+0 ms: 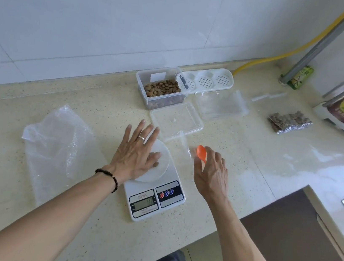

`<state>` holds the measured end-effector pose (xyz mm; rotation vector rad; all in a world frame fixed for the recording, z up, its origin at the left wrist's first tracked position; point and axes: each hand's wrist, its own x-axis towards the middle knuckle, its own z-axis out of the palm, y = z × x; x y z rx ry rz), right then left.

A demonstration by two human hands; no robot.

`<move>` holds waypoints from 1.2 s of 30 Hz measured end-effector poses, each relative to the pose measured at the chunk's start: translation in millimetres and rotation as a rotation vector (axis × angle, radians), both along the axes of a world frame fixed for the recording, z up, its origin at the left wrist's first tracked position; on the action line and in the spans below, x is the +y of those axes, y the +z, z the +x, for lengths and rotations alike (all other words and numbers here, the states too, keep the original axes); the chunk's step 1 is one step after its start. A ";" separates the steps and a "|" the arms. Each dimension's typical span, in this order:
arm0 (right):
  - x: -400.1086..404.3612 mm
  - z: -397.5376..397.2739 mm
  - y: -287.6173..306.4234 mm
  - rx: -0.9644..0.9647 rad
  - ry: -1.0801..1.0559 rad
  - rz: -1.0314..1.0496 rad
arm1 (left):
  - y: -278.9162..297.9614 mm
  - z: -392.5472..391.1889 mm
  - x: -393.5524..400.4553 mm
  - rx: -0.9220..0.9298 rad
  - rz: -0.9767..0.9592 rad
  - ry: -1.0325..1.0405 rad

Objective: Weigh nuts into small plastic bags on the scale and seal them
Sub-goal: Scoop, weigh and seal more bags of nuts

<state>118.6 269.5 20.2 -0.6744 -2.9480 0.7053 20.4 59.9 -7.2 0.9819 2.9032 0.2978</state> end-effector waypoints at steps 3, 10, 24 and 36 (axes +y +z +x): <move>8.0 -4.5 -0.6 -0.041 -0.098 -0.175 | 3.7 -18.0 26.1 -0.061 -0.025 -0.007; 5.4 -20.8 -9.3 -0.202 -0.329 -0.705 | 5.8 -42.7 73.1 -0.200 -0.013 0.056; -1.9 -56.2 48.6 0.144 -0.363 -1.206 | 93.4 -58.0 61.0 -0.517 0.688 0.331; -9.8 -56.7 118.4 0.410 -0.192 -1.151 | 160.8 -36.2 46.0 -0.594 1.038 0.313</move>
